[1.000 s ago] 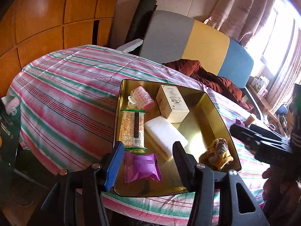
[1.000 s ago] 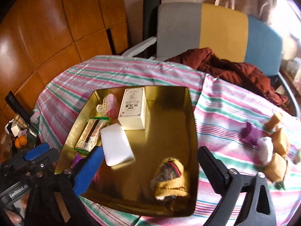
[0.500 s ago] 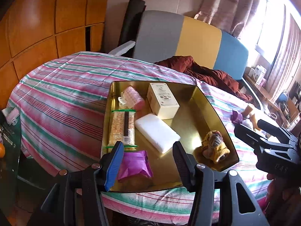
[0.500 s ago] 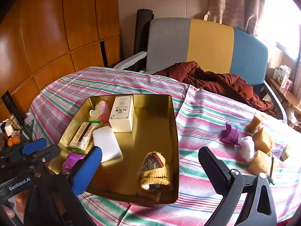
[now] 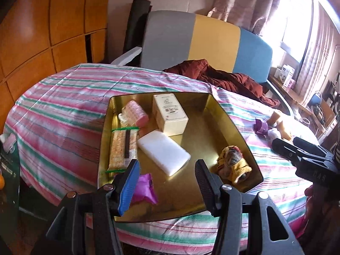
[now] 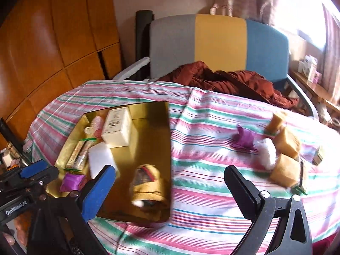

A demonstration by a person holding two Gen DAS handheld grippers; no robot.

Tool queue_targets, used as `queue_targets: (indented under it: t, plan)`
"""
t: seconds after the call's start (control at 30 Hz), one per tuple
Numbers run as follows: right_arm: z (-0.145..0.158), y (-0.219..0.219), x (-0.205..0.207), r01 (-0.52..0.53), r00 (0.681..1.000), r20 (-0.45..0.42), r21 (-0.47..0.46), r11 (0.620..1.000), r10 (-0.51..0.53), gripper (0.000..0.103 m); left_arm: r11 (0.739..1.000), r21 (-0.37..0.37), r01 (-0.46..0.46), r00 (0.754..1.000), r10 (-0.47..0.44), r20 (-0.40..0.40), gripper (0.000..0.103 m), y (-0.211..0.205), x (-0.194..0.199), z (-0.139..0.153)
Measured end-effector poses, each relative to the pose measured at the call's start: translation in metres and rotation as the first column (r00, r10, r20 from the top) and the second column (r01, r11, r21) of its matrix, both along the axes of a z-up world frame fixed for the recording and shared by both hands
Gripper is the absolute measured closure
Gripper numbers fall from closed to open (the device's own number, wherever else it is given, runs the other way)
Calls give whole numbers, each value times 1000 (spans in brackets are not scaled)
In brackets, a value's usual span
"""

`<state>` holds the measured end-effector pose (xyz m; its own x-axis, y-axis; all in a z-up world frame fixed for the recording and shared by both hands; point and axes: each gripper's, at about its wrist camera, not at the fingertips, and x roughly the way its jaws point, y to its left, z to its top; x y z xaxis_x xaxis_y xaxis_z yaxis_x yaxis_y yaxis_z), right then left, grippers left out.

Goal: Organize objects
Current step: 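Return both tools to the table items and grasp another purple packet with the left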

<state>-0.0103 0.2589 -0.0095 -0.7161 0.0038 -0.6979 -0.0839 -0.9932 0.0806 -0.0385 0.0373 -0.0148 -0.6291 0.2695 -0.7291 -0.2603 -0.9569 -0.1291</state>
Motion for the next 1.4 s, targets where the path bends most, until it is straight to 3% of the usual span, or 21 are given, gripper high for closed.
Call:
queue_targets:
  t: [0.43, 0.6, 0.77, 0.87, 0.97, 1.17, 1.4]
  plan:
    - [6, 142, 11, 256, 965, 65, -25, 966, -254, 0, 986, -11, 166, 986, -167, -26, 48, 66, -12, 18]
    - [18, 200, 16, 375, 927, 24, 13, 927, -375, 0, 970, -26, 243, 970, -244, -16, 48, 102, -21, 23]
    - [11, 249, 22, 470, 882, -10, 48, 881, -470, 0, 951, -54, 305, 952, -305, 0, 48, 143, -28, 25]
    - [0, 275, 32, 546, 838, -15, 31, 837, -546, 0, 940, -33, 340, 940, -339, 32, 48, 167, -34, 23]
    - [-12, 297, 37, 597, 802, 36, -16, 802, -596, 0, 931, -35, 362, 931, -360, 57, 49, 195, -42, 18]
    - [-15, 305, 42, 593, 805, 59, -104, 798, -591, 0, 913, -22, 406, 907, -400, 134, 49, 254, -59, 2]
    - [-18, 304, 42, 575, 818, 80, -168, 801, -570, 0, 908, -60, 414, 899, -397, 186, 49, 311, -84, -22]
